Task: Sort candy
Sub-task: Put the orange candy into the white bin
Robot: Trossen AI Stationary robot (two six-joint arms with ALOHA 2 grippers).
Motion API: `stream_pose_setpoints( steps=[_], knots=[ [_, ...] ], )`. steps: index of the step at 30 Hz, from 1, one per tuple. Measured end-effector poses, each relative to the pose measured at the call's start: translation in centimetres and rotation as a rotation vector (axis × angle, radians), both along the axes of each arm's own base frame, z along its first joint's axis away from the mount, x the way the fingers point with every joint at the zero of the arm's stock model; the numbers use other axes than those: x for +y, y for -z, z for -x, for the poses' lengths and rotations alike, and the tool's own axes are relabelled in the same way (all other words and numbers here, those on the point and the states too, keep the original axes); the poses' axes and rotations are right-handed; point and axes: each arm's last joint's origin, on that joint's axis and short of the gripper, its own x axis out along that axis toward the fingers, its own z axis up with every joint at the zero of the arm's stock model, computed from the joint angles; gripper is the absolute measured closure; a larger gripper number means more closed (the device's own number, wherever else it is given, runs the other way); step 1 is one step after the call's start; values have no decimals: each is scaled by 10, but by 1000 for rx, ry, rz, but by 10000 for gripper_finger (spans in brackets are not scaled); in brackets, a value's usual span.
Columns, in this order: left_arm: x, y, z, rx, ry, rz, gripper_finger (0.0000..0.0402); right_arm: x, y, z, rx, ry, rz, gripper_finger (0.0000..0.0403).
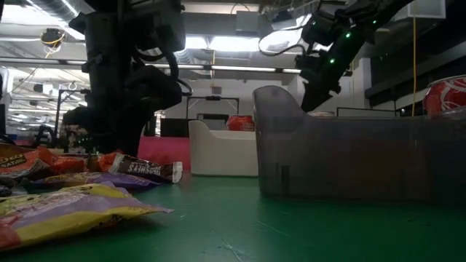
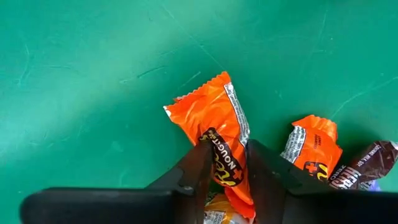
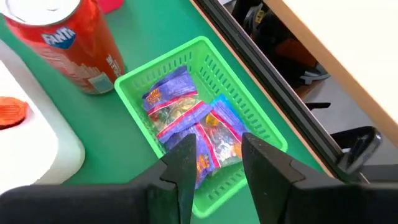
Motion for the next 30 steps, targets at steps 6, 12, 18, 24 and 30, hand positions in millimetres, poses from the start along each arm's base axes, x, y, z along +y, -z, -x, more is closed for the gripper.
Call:
stream_pose_setpoints(
  steps=[6, 12, 18, 24, 30],
  knots=[
    [0, 0, -1, -8, 1, -2, 351, 12, -21, 21, -4, -17, 19, 276],
    [0, -1, -2, -29, 27, -8, 358, 24, -38, 41, -16, -16, 27, 276],
    [0, -4, -3, -56, 30, -3, 359, 33, -46, 56, -10, -16, 23, 276],
    [1, -24, 0, -134, 55, 9, 359, 40, -49, 67, 19, -15, 7, 276],
    [4, -54, 5, -280, 106, 11, 359, 43, -47, 74, 74, -10, -18, 276]
  ],
)
